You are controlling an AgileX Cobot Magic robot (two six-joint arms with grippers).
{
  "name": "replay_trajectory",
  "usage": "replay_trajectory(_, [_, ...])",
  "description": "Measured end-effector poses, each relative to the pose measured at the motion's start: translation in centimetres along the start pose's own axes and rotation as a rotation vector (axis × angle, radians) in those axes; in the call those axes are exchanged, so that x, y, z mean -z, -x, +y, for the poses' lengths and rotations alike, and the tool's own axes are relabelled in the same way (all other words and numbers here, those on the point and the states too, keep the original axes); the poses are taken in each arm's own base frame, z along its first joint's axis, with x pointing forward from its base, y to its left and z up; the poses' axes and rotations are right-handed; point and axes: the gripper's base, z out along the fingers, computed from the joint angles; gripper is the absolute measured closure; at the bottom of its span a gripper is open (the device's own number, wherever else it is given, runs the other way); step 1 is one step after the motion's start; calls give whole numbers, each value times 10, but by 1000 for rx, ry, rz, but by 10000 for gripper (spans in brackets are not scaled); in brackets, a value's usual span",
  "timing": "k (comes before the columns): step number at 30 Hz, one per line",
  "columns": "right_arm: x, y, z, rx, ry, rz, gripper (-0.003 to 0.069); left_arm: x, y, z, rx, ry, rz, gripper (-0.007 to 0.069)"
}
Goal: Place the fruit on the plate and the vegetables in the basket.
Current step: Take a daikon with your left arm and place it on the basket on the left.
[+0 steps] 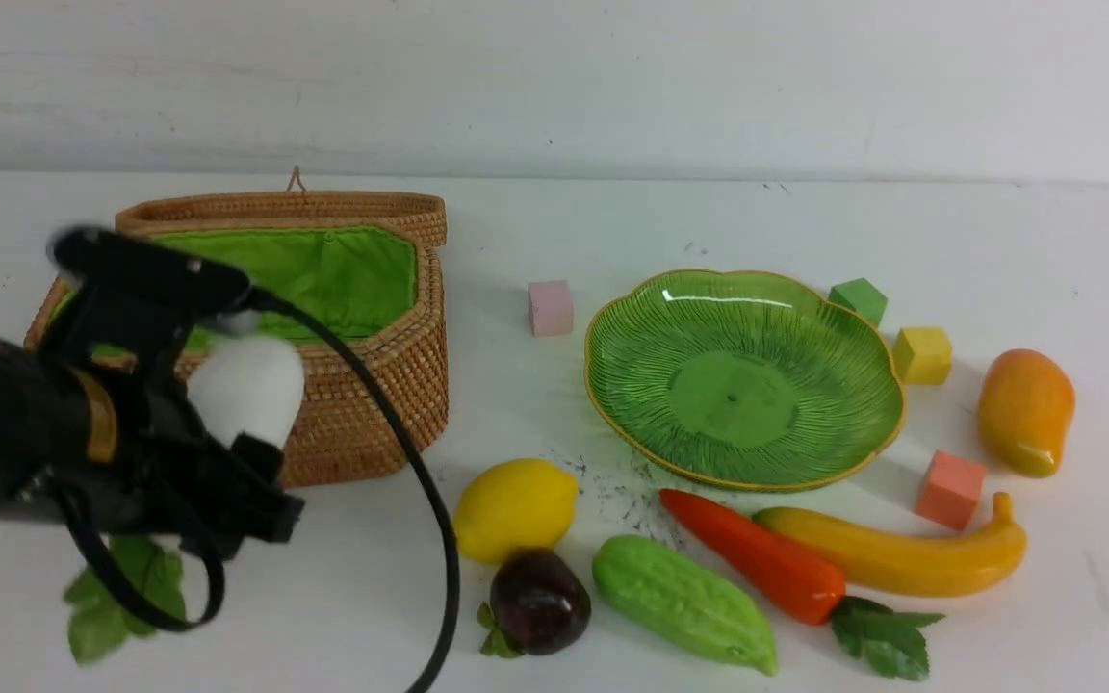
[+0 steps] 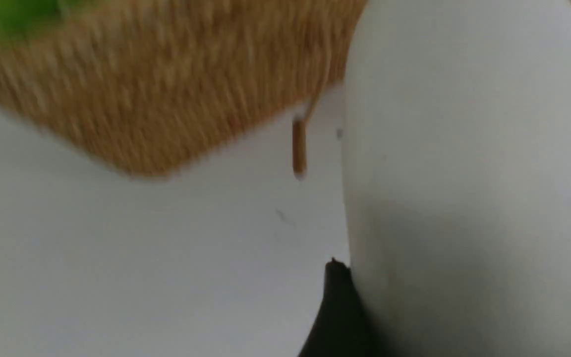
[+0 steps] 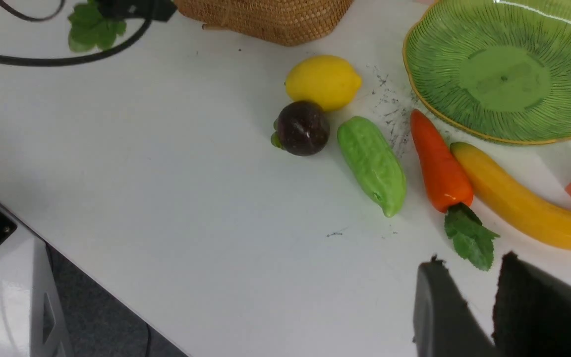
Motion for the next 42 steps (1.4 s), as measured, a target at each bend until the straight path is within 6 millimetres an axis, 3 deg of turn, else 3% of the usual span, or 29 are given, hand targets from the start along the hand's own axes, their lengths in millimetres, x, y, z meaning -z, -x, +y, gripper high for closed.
replay_trajectory(5, [0,0,0,0,0,0,476,17,44,23,-161,65,-128,98])
replay_trajectory(8, [0,0,0,0,0,0,476,7,73,44,-325,91,-118,98])
replay_trajectory(10, [0,0,0,0,0,0,476,0,80,49,-396,80,-95,98])
replay_trajectory(12, [0,0,0,0,0,0,476,-21,91,61,-494,11,-35,98])
replay_trajectory(17, [0,8,-2,15,-21,-83,476,-61,93,86,-614,-48,25,98])
replay_trajectory(23, [3,24,-5,18,-60,-270,472,-88,86,100,-658,-30,73,98])
replay_trajectory(31, [6,31,-5,4,-52,-347,466,-91,92,103,-677,27,23,91])
replay_trajectory(38, [5,30,-4,4,-49,-336,464,-91,90,102,-672,12,46,-24])
replay_trajectory(42, [5,30,-4,4,-46,-331,460,-91,89,102,-643,6,54,-7])
